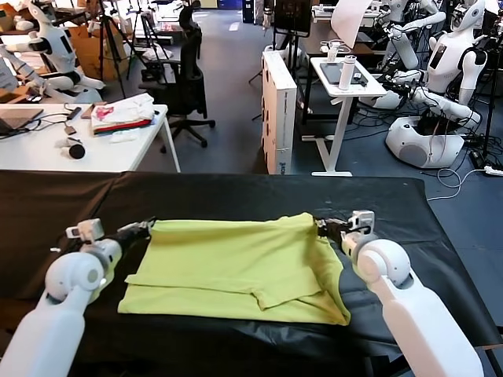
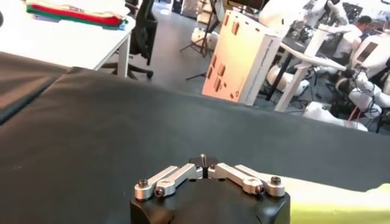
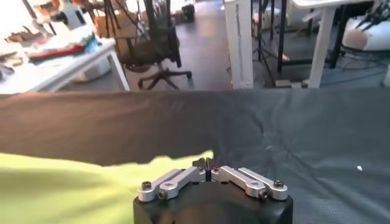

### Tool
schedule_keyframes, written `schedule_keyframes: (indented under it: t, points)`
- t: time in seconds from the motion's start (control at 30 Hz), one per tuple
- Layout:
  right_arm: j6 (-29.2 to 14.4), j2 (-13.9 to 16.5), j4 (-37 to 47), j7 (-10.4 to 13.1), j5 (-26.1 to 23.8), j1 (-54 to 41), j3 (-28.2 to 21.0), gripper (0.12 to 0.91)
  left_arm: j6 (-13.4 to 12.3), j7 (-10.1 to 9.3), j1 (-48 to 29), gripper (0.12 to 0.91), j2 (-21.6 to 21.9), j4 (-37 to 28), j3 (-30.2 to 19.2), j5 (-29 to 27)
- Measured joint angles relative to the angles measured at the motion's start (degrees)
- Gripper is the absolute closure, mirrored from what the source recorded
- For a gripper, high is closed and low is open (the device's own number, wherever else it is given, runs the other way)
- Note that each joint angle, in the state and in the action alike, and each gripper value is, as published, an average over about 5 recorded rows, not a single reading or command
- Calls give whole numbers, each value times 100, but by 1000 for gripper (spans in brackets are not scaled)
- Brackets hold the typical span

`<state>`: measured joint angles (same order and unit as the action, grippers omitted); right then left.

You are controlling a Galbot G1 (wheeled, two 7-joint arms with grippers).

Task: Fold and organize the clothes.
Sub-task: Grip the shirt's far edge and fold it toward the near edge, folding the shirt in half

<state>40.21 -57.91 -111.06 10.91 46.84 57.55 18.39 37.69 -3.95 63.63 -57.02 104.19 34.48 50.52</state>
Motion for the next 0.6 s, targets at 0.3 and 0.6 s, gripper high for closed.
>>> schedule_keyframes:
  t: [0.3, 0.6]
  points:
    - [194, 225, -809, 36, -11, 989, 395, 886, 9, 10, 634, 877, 15, 554, 429, 105]
    - [198, 465, -1222, 43, -10, 1623, 497, 886, 20, 33, 1292, 877, 5, 928, 760, 127]
